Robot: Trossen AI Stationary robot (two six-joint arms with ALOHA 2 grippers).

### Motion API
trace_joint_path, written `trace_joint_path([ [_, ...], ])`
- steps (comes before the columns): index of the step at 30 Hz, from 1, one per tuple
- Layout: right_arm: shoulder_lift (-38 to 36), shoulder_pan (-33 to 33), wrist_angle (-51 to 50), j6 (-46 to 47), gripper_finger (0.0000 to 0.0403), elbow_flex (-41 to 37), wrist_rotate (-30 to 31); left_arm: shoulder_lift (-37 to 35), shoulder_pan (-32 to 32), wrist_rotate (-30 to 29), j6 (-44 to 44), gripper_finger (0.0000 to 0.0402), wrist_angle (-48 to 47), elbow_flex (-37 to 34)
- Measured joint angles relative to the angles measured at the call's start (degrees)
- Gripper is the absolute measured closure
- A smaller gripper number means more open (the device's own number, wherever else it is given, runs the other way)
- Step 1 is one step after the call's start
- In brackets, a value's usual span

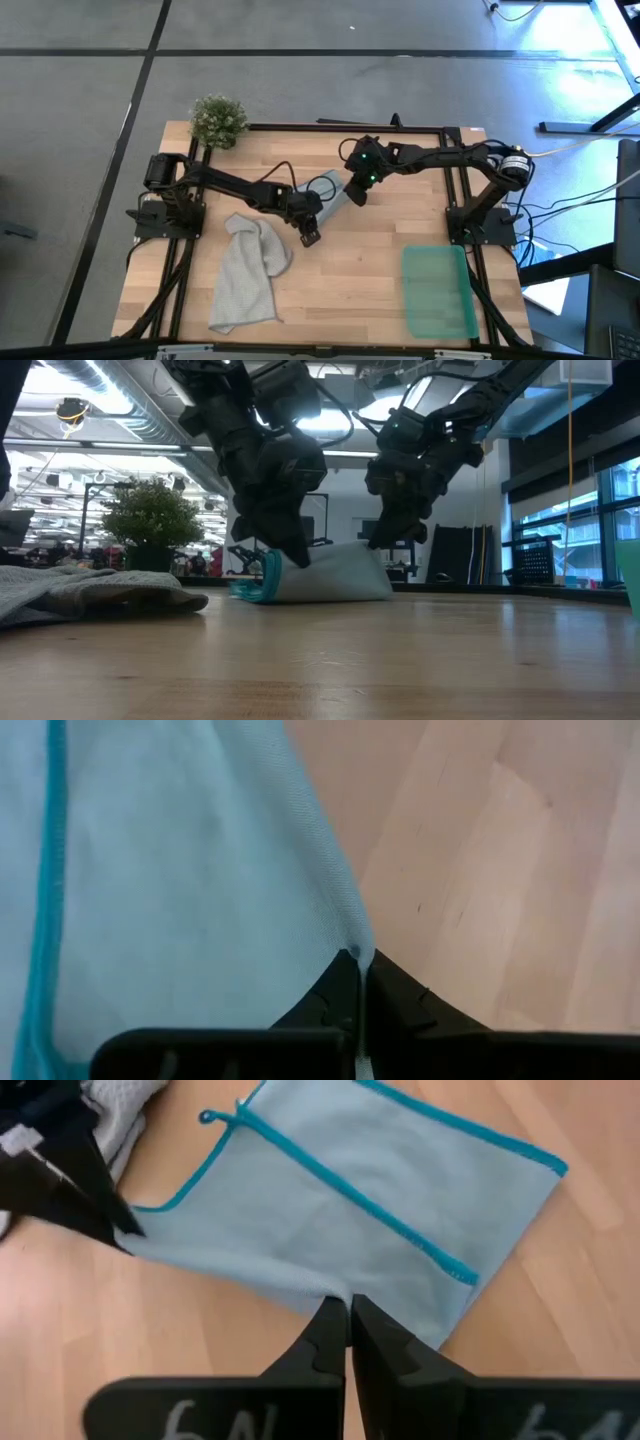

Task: Roll microfiber towels into tight, uniform cylinder then place into a basket
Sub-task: Roll the blue towel

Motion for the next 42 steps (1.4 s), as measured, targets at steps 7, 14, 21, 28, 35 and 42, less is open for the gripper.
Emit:
trace_joint_path([
  [7, 5.4, 0.0, 7.8, 0.1, 0.0397, 0.0, 0.2, 0.1, 0.3, 1.6, 1.5, 0.0399, -1.9, 0.0],
  [14, 9.6, 0.1, 12.0, 0.1, 0.0397, 0.0, 1.7, 0.1, 0.4, 2.2, 1.5, 0.0399, -3.2, 0.1],
  [21, 13.1, 0.1, 11.9, -0.1, 0.0397, 0.1, 2.7, 0.1, 1.0, 2.1, -0.3, 0.04, -3.4, 0.1],
  [28, 13.6, 0.0, 11.7, -0.1, 0.0394, 0.2, 3.2, -1.9, 3.7, 1.3, -5.4, 0.0399, -7.3, 0.1],
  [35, 13.7, 0.1, 11.7, -1.2, 0.0396, 0.2, 3.6, -2.5, 8.1, -2.1, -4.6, 0.0399, -12.0, 0.1],
  [42, 13.7, 0.1, 11.4, -1.3, 0.0397, 0.2, 3.5, -2.0, 10.8, -6.6, -2.5, 0.0399, -12.2, 0.1],
])
